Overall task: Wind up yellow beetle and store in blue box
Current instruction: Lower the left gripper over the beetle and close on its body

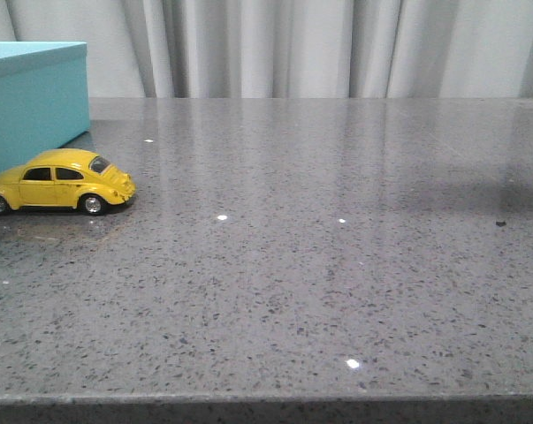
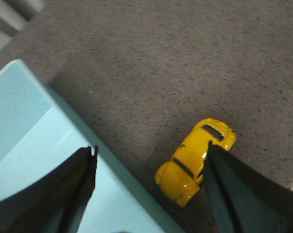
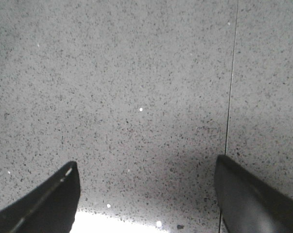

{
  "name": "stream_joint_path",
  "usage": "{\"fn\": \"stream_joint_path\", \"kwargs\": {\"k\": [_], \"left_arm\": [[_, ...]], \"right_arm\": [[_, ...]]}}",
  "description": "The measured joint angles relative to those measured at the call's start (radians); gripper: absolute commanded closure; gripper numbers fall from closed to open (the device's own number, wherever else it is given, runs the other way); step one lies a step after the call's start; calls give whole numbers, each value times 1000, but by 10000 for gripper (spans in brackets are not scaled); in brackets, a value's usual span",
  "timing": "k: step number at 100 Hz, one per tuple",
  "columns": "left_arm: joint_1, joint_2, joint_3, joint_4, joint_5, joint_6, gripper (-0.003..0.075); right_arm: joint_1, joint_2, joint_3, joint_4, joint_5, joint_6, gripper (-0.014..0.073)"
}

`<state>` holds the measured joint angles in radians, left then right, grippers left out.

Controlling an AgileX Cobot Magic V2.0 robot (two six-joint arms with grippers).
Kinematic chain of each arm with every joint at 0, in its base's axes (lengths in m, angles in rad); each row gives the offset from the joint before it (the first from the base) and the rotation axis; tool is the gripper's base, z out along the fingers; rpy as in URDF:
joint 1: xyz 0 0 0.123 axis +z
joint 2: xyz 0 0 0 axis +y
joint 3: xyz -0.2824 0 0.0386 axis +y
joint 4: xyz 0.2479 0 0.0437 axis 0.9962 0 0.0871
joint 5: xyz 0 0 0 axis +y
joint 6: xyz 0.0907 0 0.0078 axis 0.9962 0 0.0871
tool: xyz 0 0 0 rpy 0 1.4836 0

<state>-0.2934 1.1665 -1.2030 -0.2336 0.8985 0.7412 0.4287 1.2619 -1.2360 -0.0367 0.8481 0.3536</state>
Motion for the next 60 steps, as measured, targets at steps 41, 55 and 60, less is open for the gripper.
{"fn": "stream_joint_path", "kwargs": {"k": [41,55,60], "left_arm": [[-169,277,-100,22,108,280,259],[-171,317,-100,51,130,287,259],[-171,328,-100,54,137,287,259]], "right_arm": [[0,-40,0,0,-4,0,24],[0,-53,0,0,-4,0,24],[0,-57,0,0,-4,0,24]]}}
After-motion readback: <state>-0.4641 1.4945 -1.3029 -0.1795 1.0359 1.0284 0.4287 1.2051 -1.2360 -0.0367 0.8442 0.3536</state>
